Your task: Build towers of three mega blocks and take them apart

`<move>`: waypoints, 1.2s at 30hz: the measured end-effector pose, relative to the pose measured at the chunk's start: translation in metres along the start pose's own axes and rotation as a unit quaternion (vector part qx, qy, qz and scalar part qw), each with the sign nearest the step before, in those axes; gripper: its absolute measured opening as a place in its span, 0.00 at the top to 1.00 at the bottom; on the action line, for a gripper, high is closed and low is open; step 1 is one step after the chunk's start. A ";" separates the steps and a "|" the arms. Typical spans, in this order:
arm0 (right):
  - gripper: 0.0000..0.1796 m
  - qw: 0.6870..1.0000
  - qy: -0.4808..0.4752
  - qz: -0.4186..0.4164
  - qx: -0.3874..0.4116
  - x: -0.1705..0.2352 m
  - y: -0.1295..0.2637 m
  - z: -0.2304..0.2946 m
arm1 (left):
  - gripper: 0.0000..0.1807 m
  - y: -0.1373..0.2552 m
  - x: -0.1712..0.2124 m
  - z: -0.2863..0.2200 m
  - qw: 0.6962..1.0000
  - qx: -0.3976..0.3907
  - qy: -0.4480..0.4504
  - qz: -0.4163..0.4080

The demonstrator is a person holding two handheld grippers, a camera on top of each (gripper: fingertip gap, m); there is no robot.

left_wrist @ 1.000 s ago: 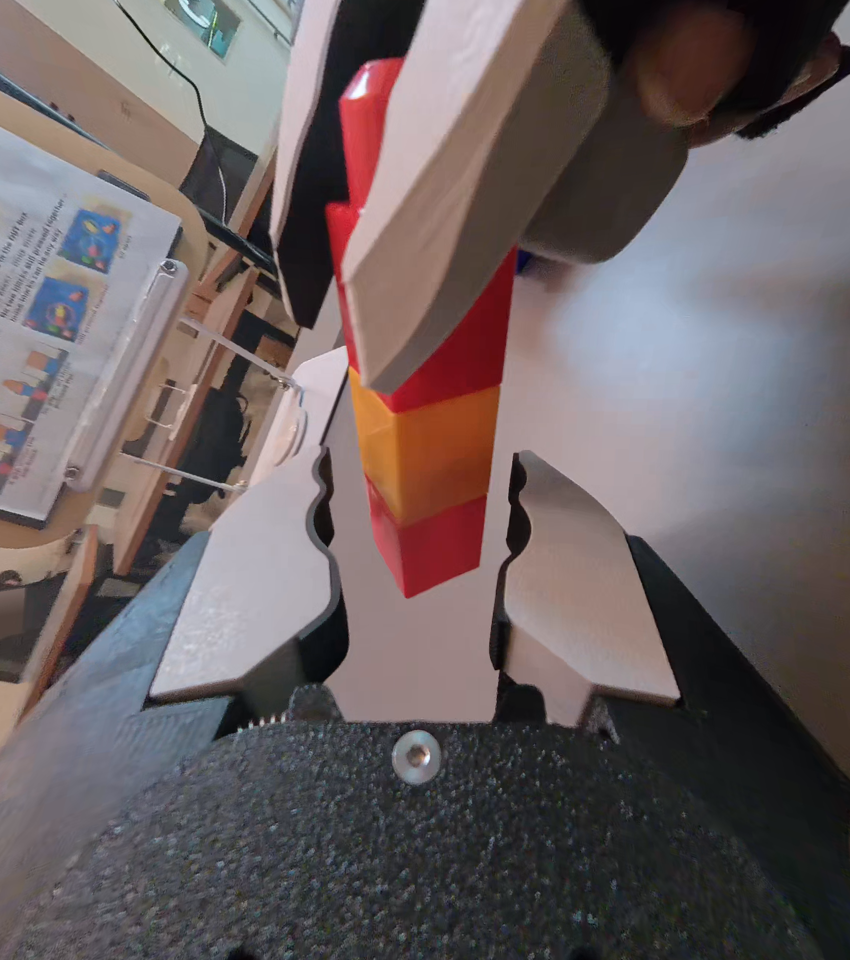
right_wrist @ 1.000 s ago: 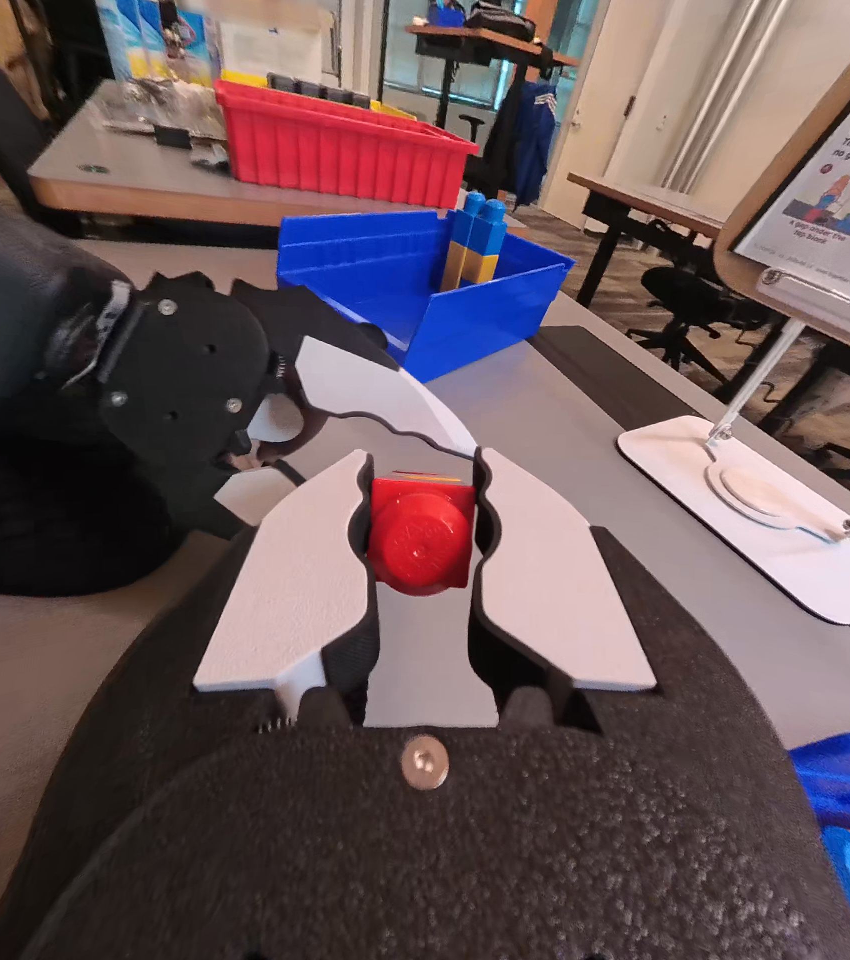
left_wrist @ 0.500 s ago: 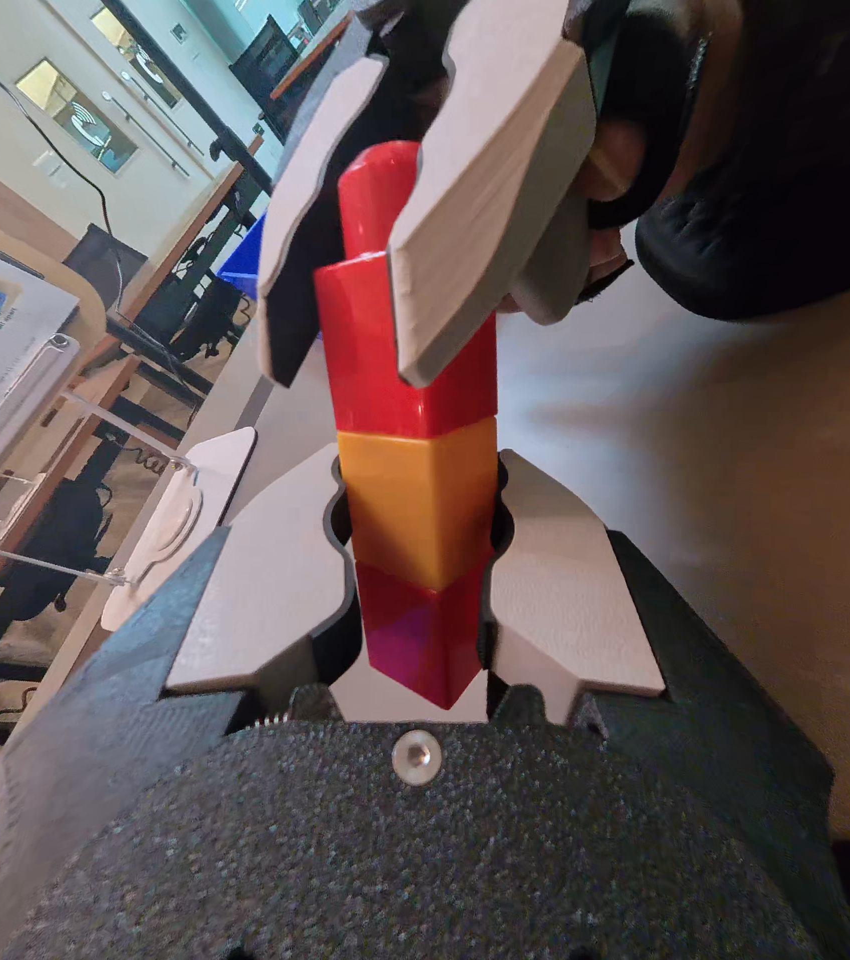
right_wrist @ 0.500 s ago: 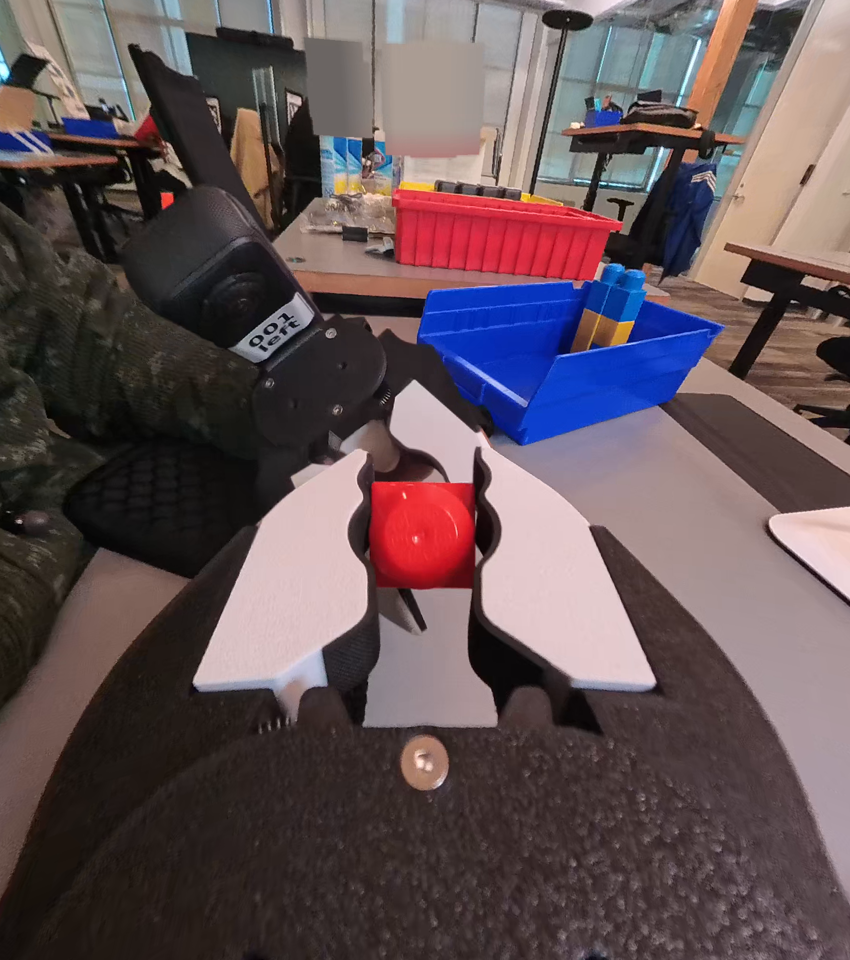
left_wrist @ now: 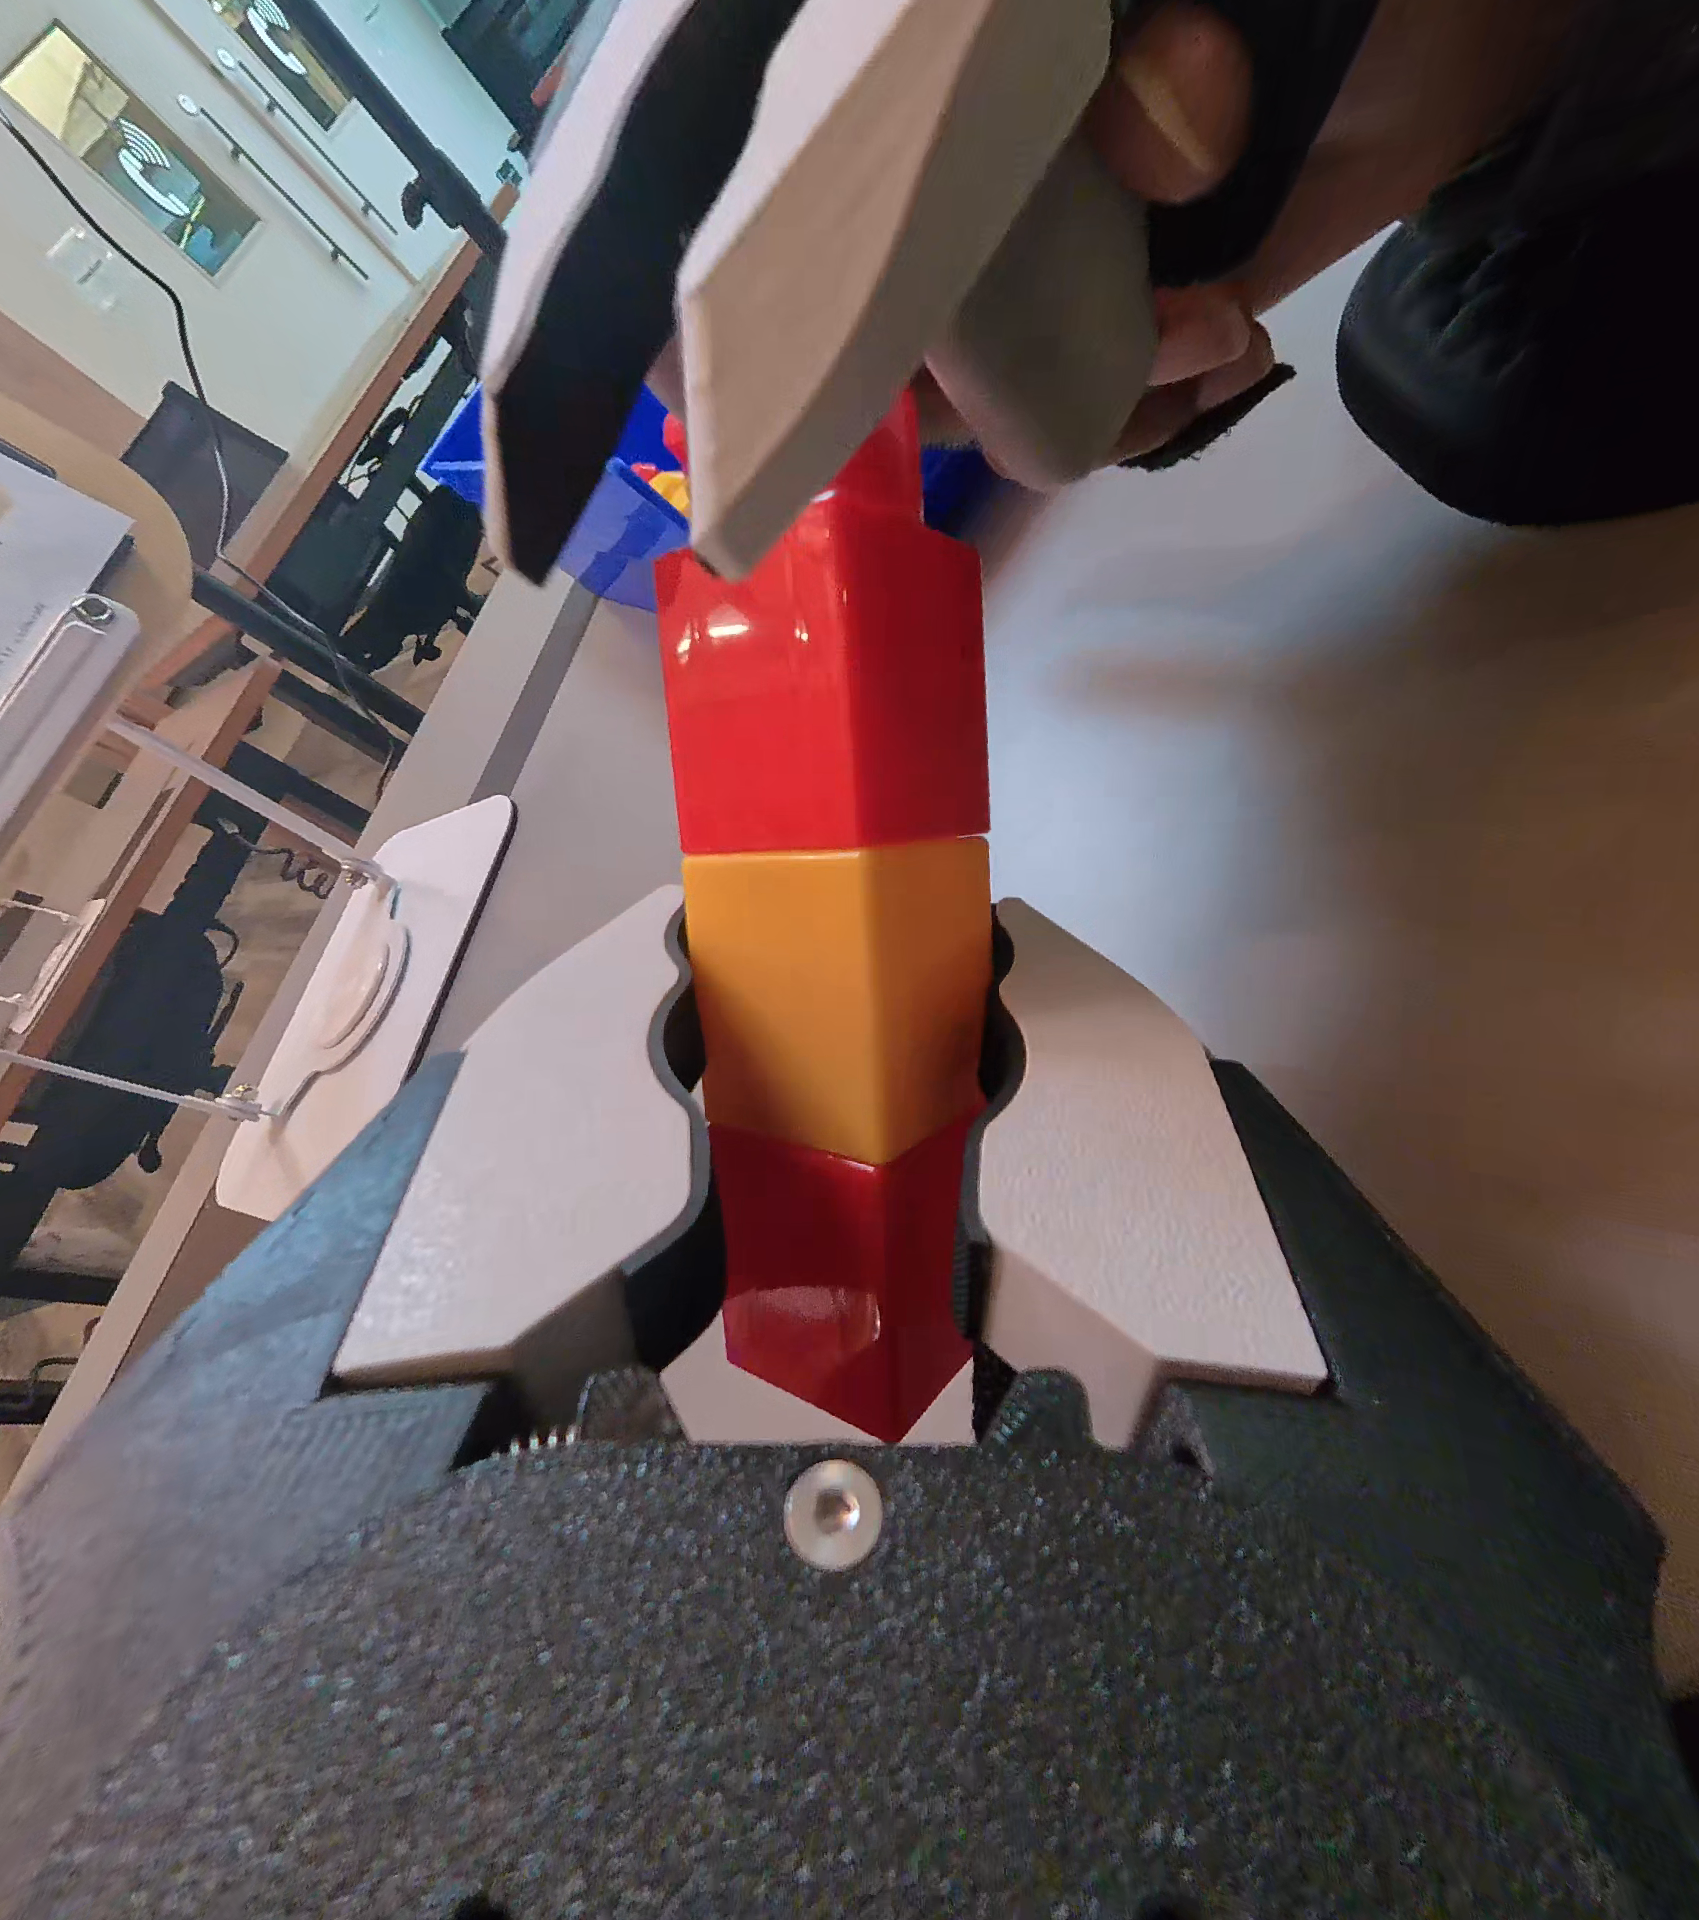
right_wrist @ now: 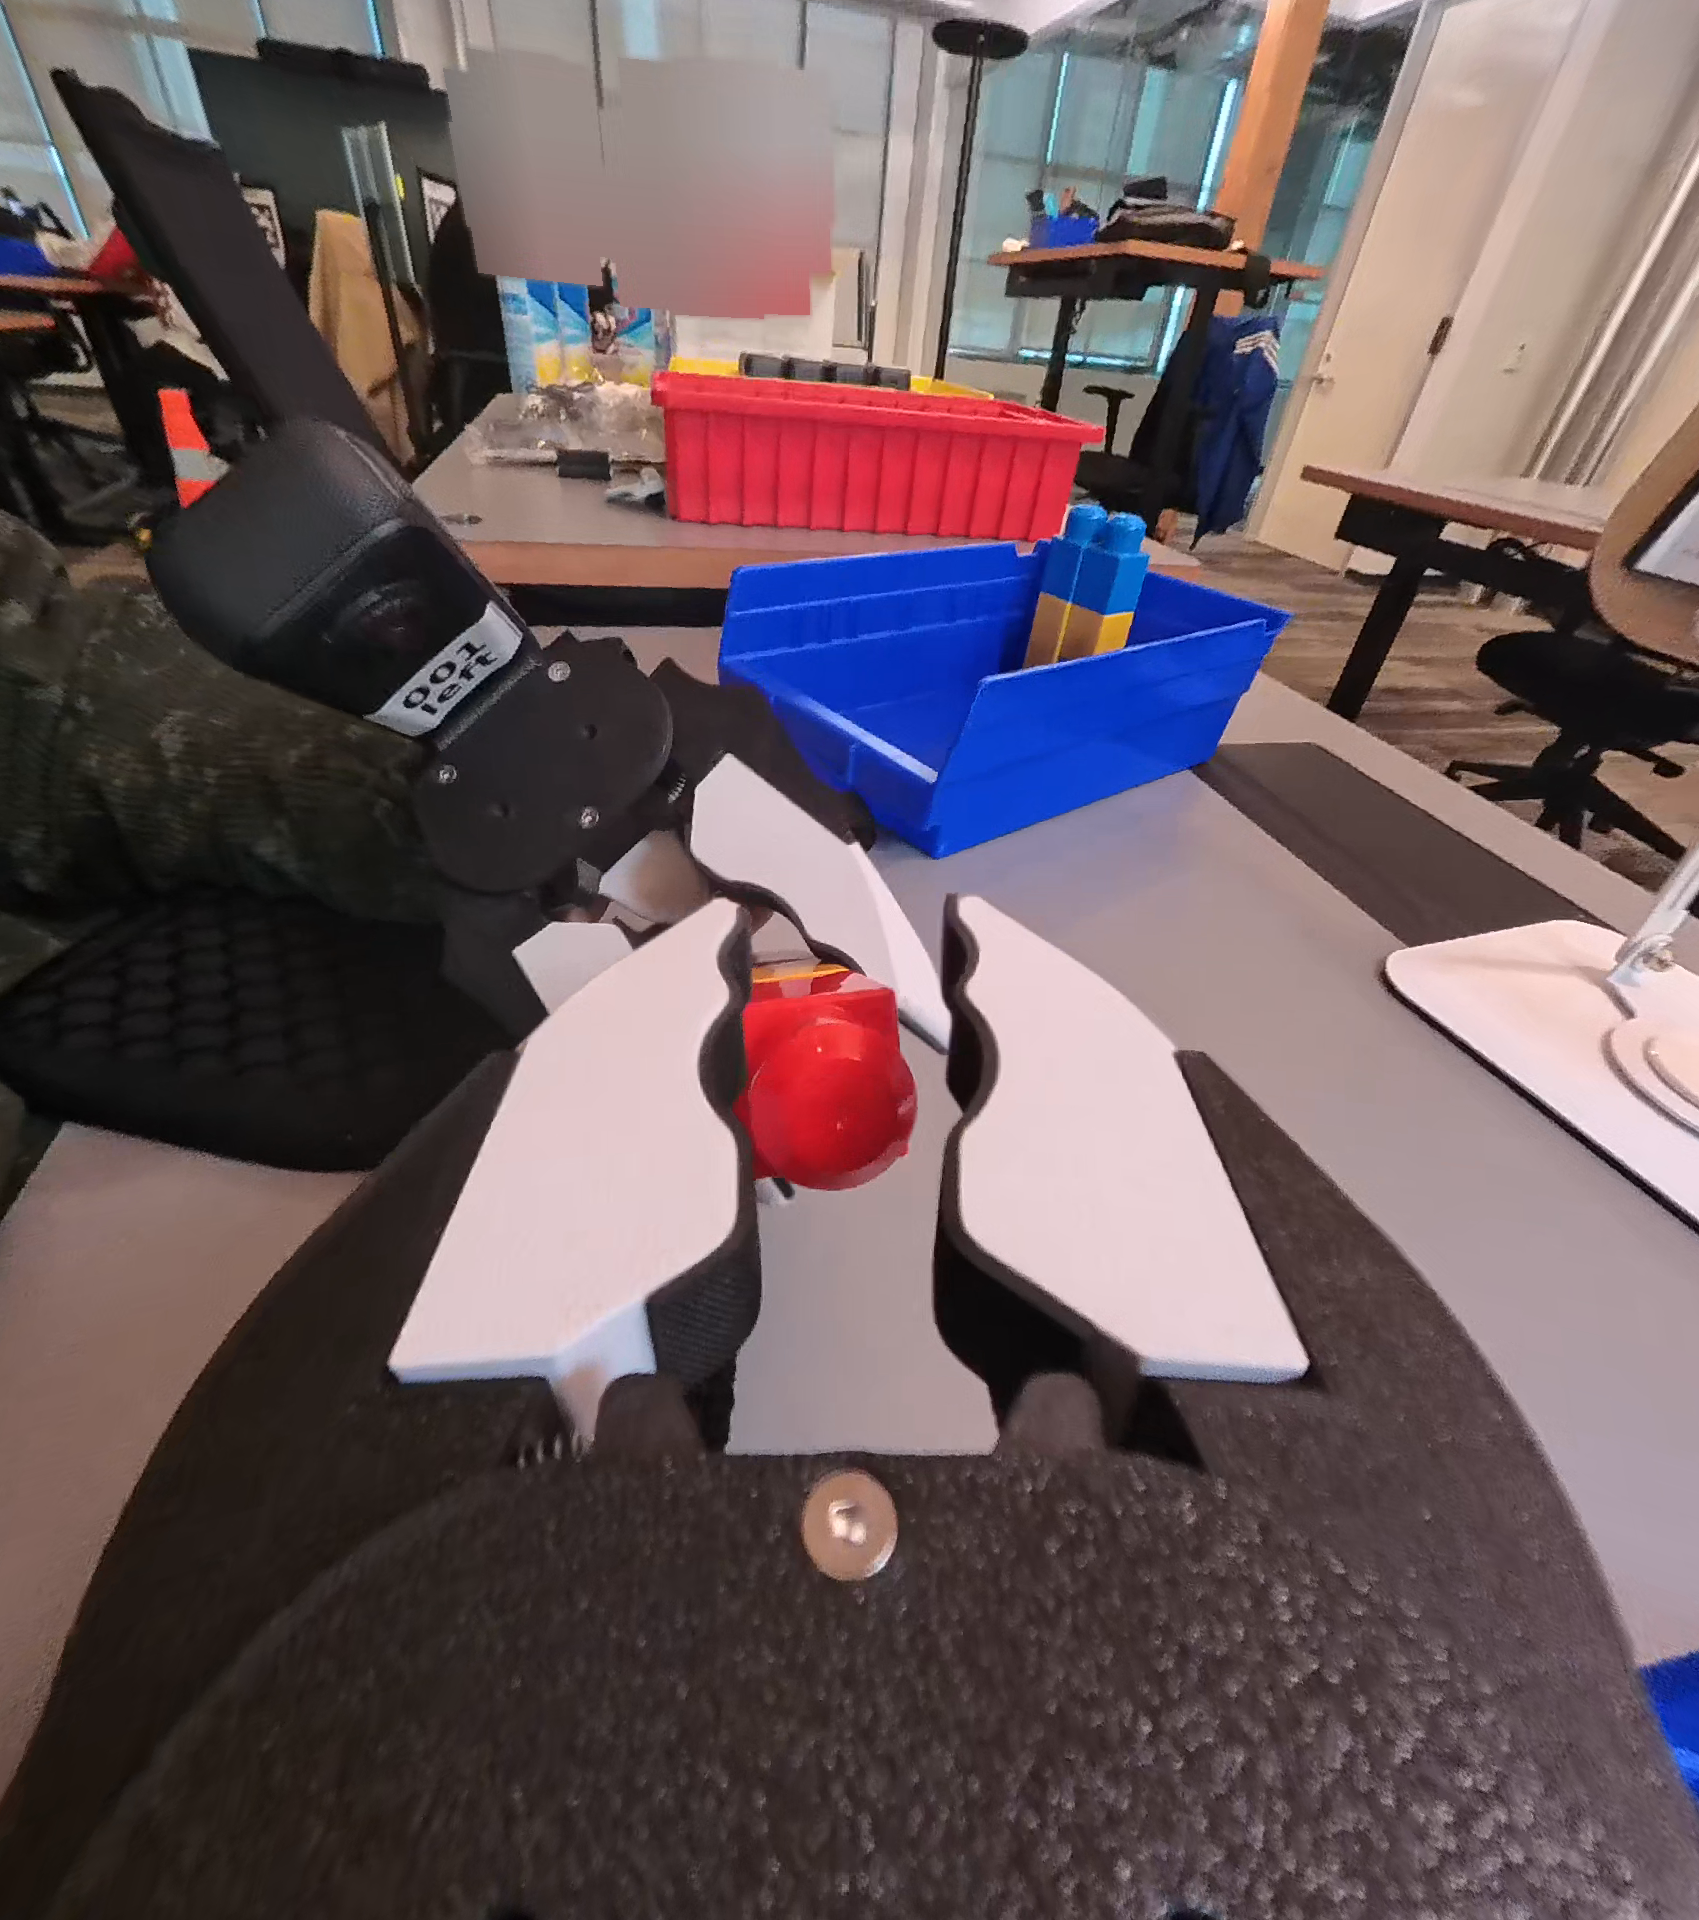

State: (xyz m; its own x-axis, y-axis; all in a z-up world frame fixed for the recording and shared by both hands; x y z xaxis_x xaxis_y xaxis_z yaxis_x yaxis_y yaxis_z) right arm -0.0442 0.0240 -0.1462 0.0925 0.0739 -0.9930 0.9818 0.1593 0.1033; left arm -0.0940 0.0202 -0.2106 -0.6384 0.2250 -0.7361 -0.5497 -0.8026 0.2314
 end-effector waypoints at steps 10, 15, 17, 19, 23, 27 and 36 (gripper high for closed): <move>0.85 1.000 -0.001 0.022 -0.022 0.006 -0.003 0.006 | 0.72 0.000 -0.002 -0.001 1.000 -0.002 -0.001 -0.001; 0.79 1.000 0.006 0.012 0.002 0.000 0.010 -0.003 | 0.72 -0.002 0.003 0.009 0.999 -0.031 -0.002 0.010; 0.79 1.000 0.005 0.014 -0.001 -0.002 0.016 -0.003 | 0.72 -0.003 0.006 0.012 0.999 -0.040 -0.006 0.017; 0.79 0.999 -0.008 0.027 -0.022 0.001 0.019 0.001 | 0.72 -0.003 0.009 0.014 0.998 -0.050 -0.015 0.022; 0.77 0.997 0.002 0.074 -0.018 0.012 0.020 0.000 | 0.72 -0.005 0.013 0.012 0.998 -0.050 -0.037 0.027; 0.77 0.996 0.006 0.095 0.000 0.018 0.017 -0.004 | 0.72 -0.002 0.007 0.007 0.999 -0.030 -0.039 0.002; 0.82 0.995 -0.020 0.085 -0.049 0.019 0.019 0.005 | 0.72 0.003 0.000 0.001 0.999 0.003 -0.023 -0.034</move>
Point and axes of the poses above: each gripper's, where its closed fingertips meet, y back along the fingers, x out of its underside, z = x × y across the jaws, the point moved 3 cm from there along y, back along the fingers, and after that the axes turned 13 degrees about -x, right-handed, at the moved point
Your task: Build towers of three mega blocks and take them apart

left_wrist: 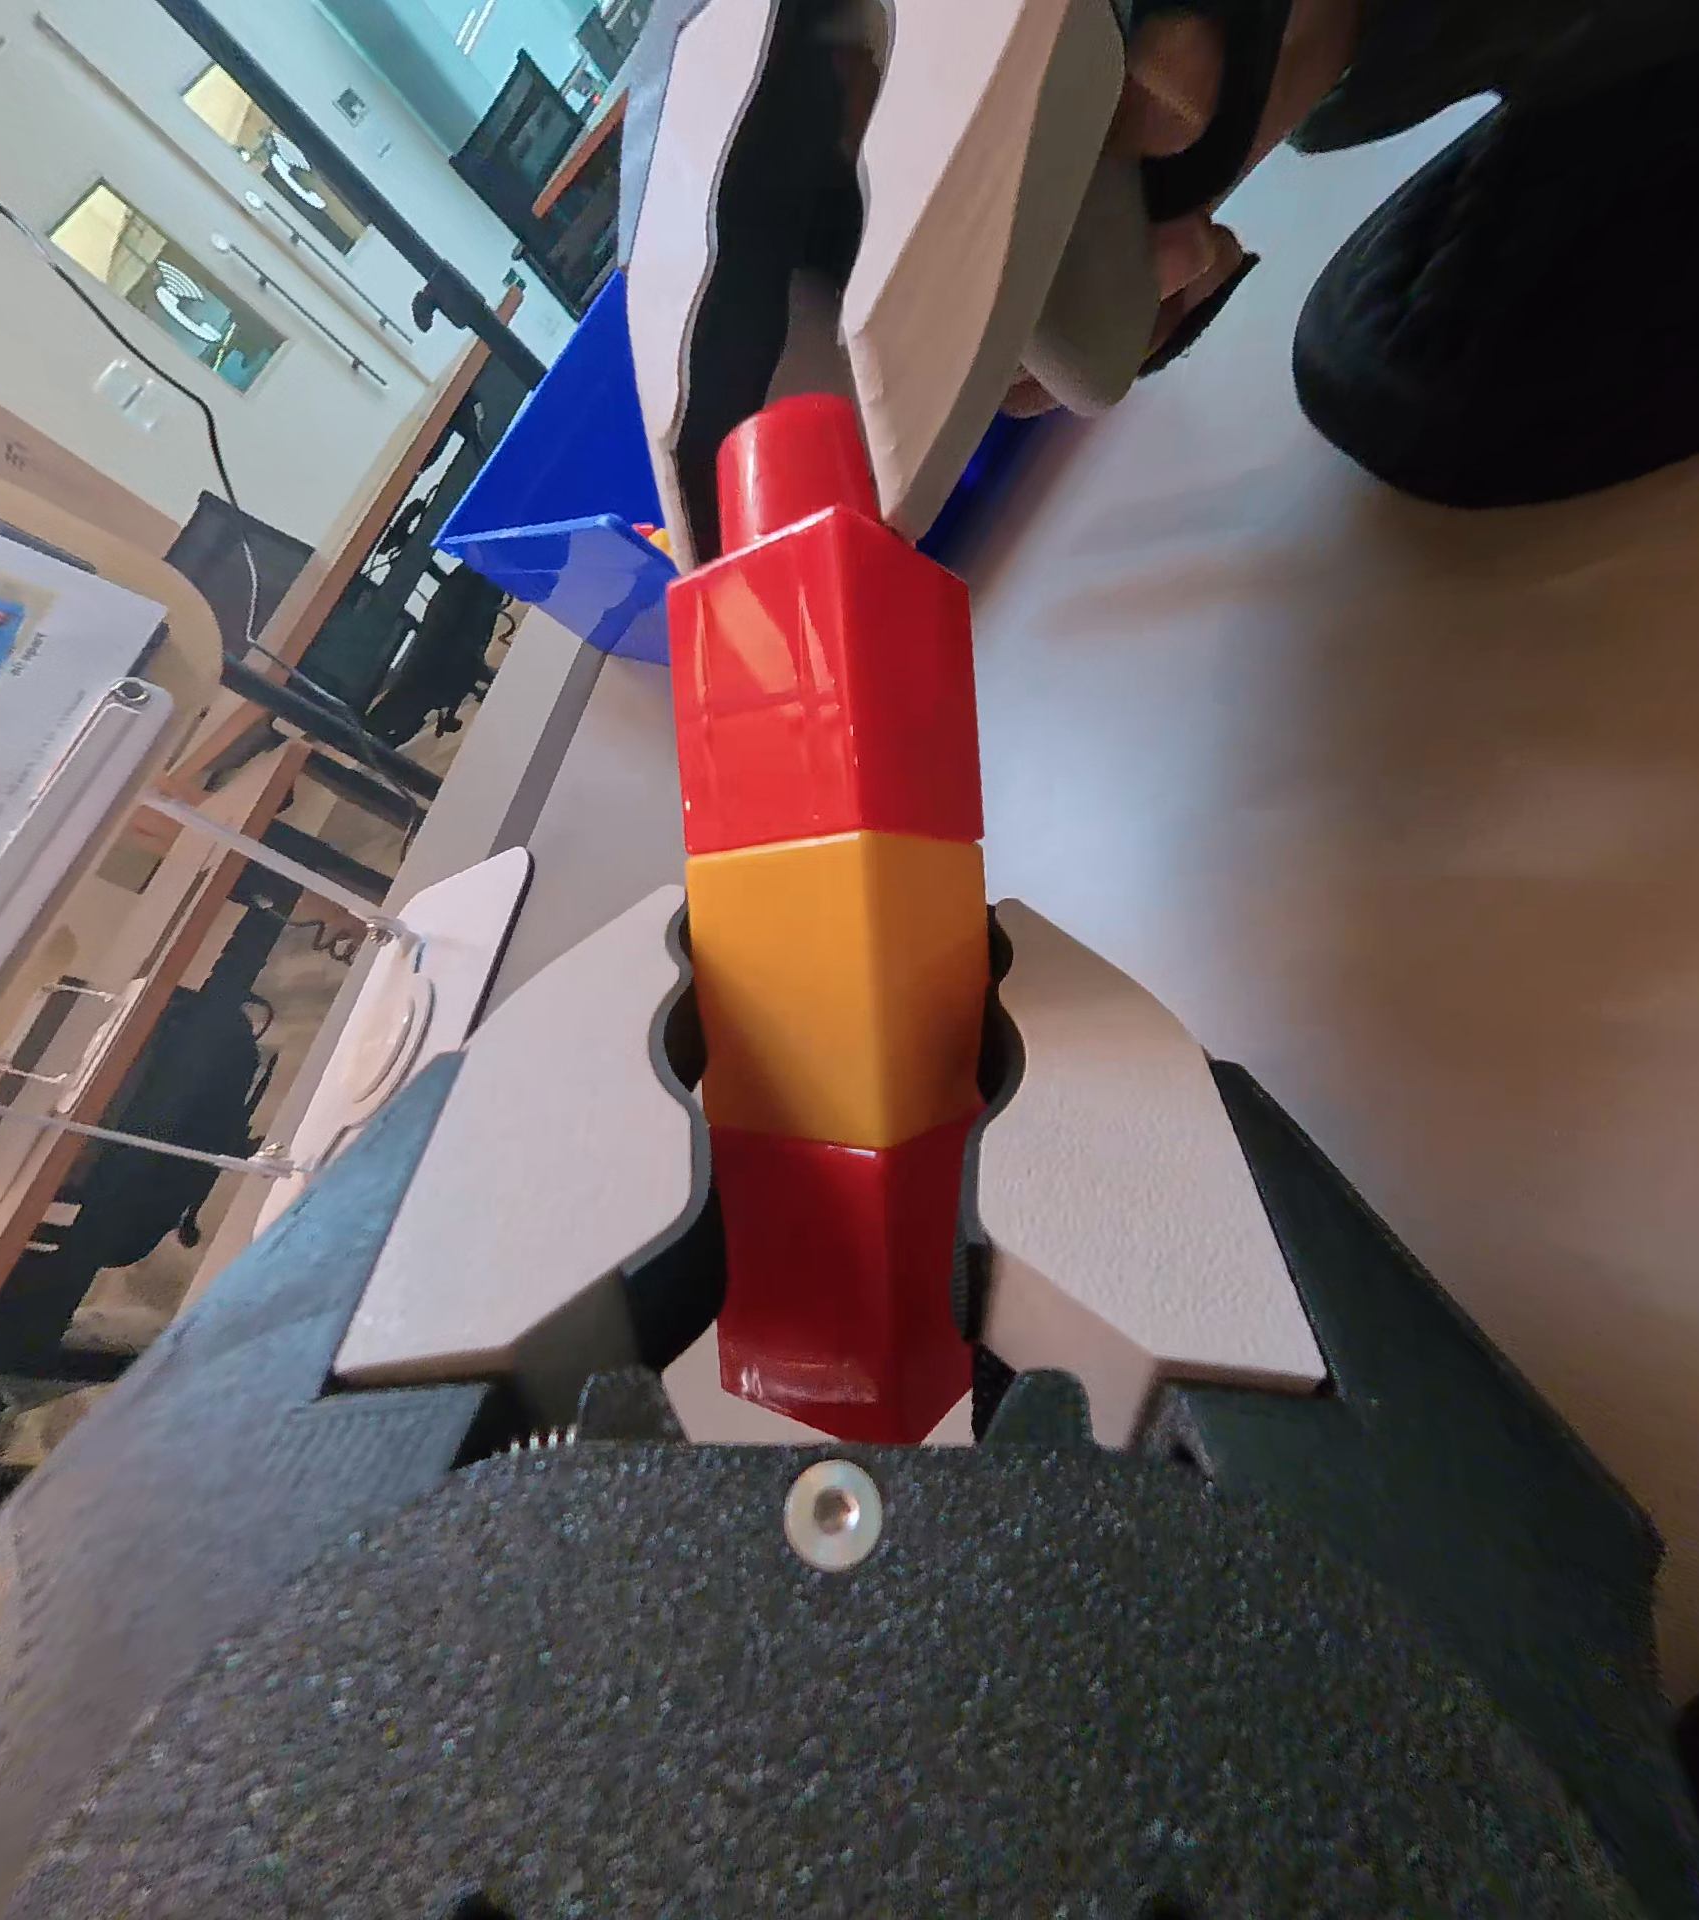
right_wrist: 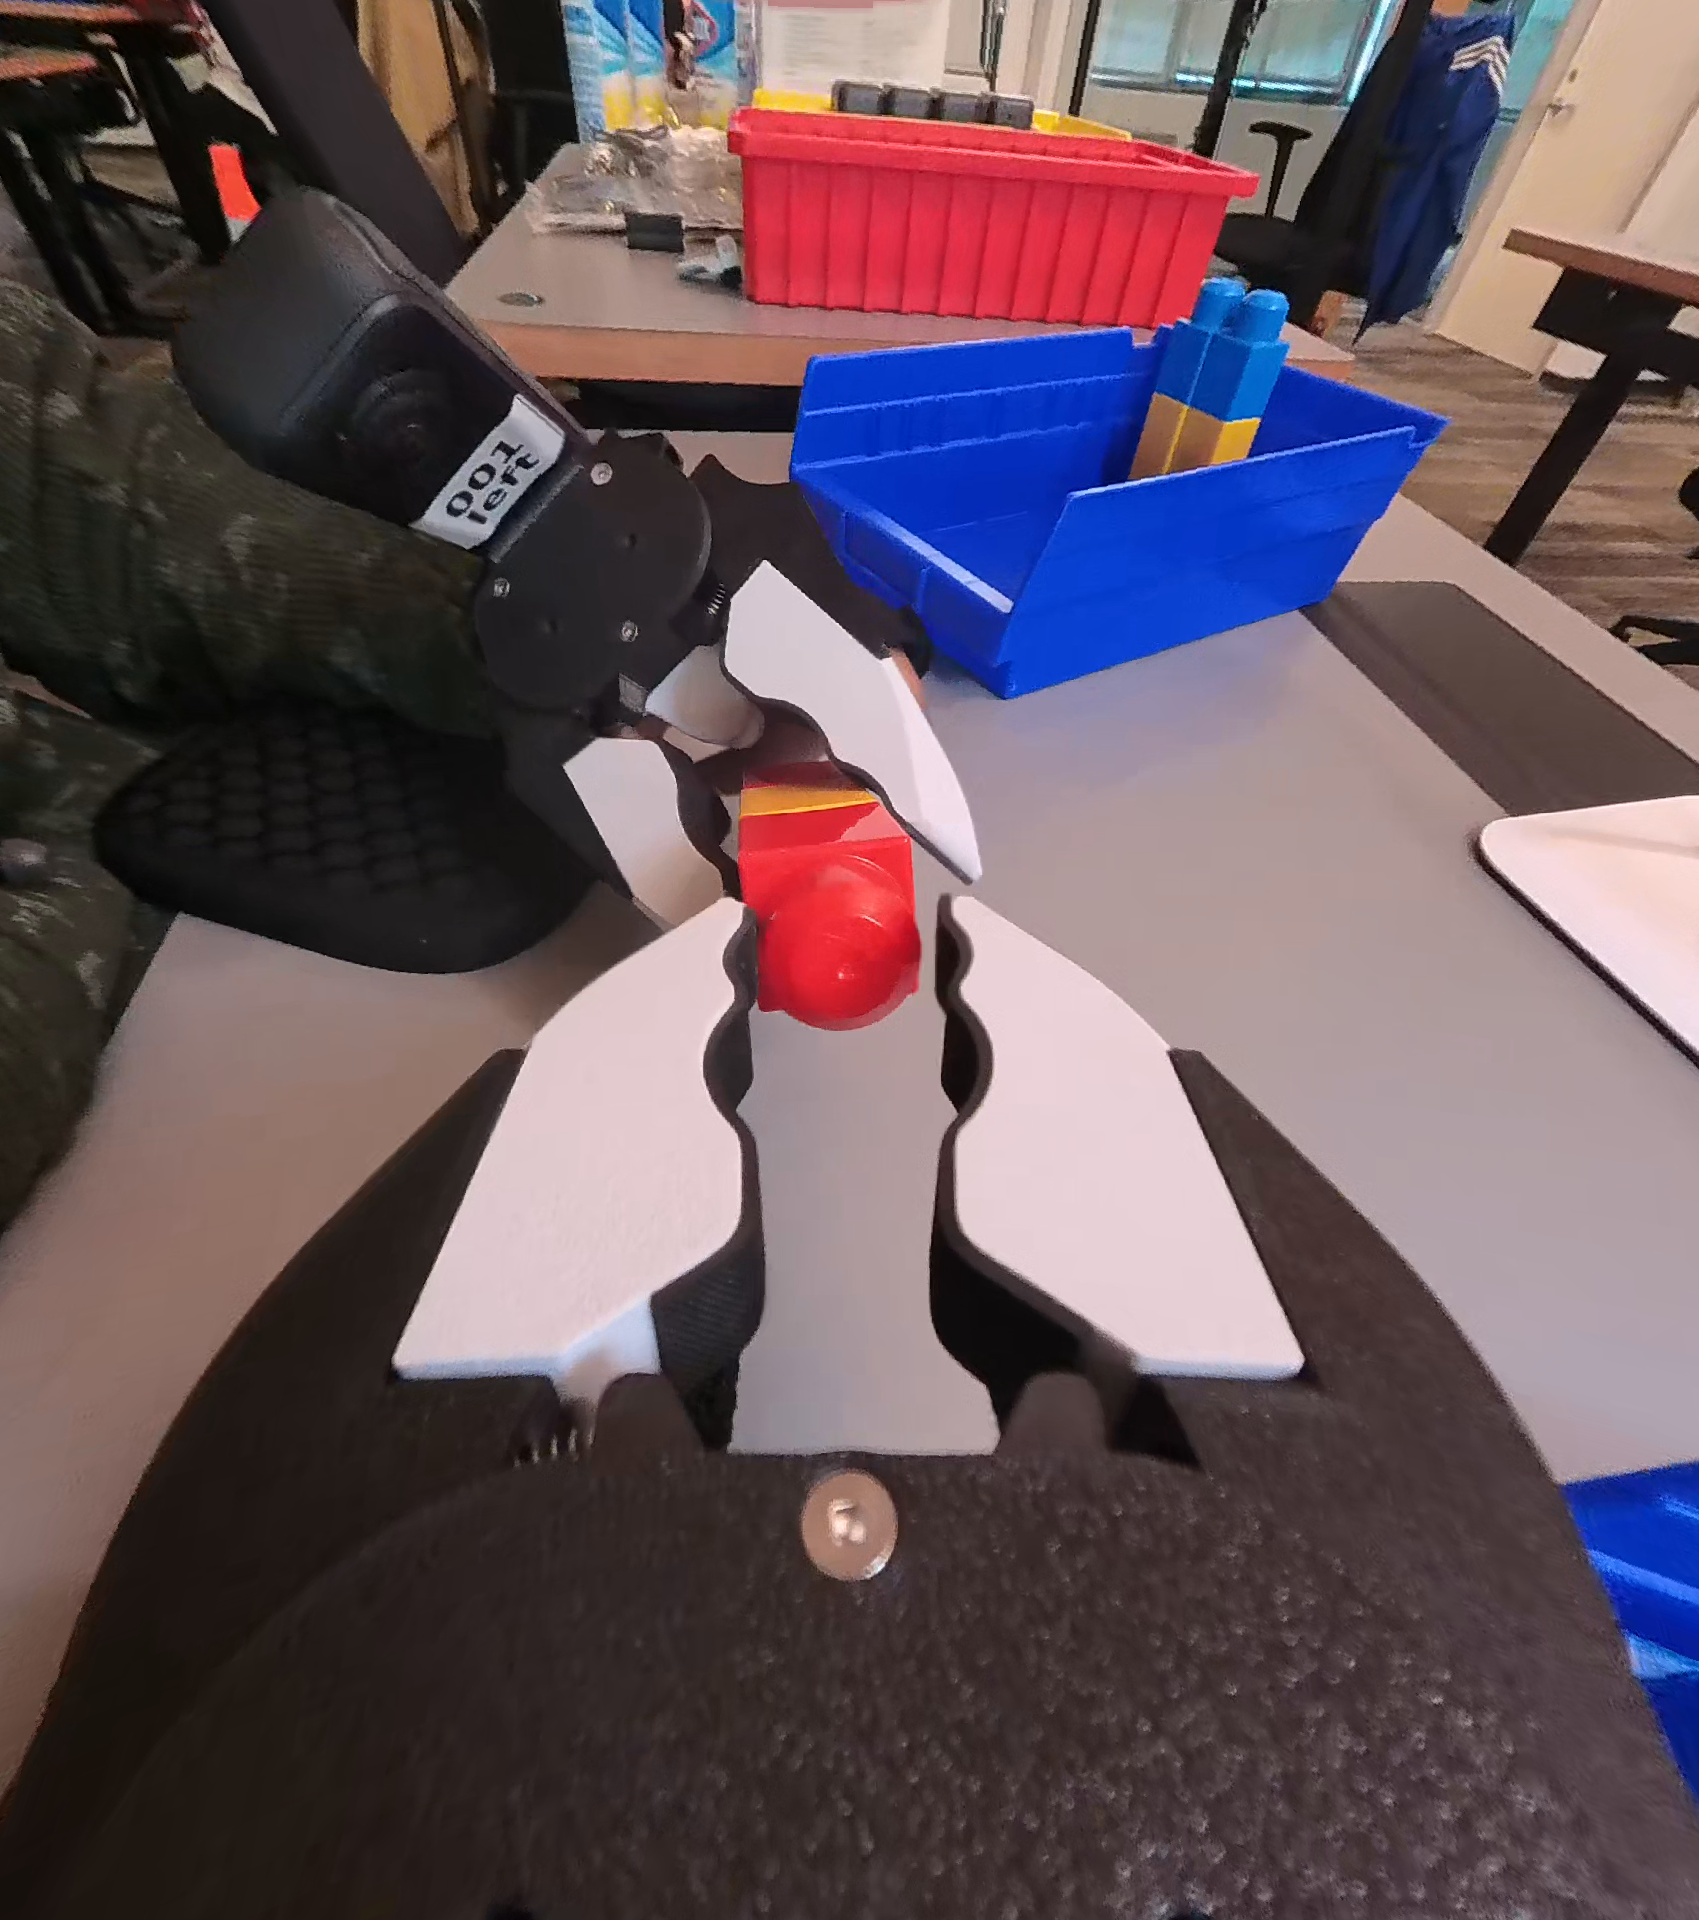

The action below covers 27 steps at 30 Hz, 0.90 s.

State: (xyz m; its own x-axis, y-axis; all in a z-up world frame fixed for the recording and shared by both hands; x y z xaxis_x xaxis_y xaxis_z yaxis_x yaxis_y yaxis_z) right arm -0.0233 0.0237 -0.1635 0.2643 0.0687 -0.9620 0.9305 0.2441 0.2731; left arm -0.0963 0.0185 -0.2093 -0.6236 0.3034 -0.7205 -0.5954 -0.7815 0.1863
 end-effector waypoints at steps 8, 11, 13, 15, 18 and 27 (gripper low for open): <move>0.78 1.000 -0.003 0.001 -0.008 0.001 0.001 0.001 | 0.72 0.001 -0.002 -0.003 1.000 0.013 0.008 -0.009; 0.78 1.000 -0.007 0.003 -0.015 0.002 0.000 0.002 | 0.72 0.001 -0.003 -0.003 1.000 0.014 0.008 -0.011; 0.84 1.000 -0.010 0.012 -0.020 0.001 0.001 0.005 | 0.72 0.001 -0.004 -0.003 1.000 0.014 0.011 -0.013; 0.84 1.000 -0.004 0.023 -0.013 -0.006 0.002 0.008 | 0.72 0.002 -0.010 -0.001 0.999 0.012 0.023 -0.029; 0.84 0.998 0.023 0.051 -0.011 -0.024 0.014 0.014 | 0.72 0.004 -0.021 0.004 0.999 -0.010 0.030 -0.033; 0.83 0.935 -0.033 0.229 0.269 -0.072 0.193 -0.102 | 0.72 0.003 -0.004 0.027 0.995 -0.044 0.094 -0.005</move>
State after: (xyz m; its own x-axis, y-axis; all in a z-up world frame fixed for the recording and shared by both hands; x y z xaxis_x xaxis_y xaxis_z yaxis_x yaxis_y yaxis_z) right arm 0.1120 0.1642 -0.0417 0.6650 -0.0172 -0.7466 0.7042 -0.3186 0.6345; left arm -0.1097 0.0296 -0.1875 -0.5078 0.2098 -0.8355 -0.5490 -0.8262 0.1262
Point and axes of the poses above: each gripper's, where its closed fingertips meet, y back along the fingers, x out of its underside, z = x × y across the jaws, the point moved 3 cm from there along y, back along the fingers, and after that the axes turned 13 degrees about -x, right-handed, at the moved point
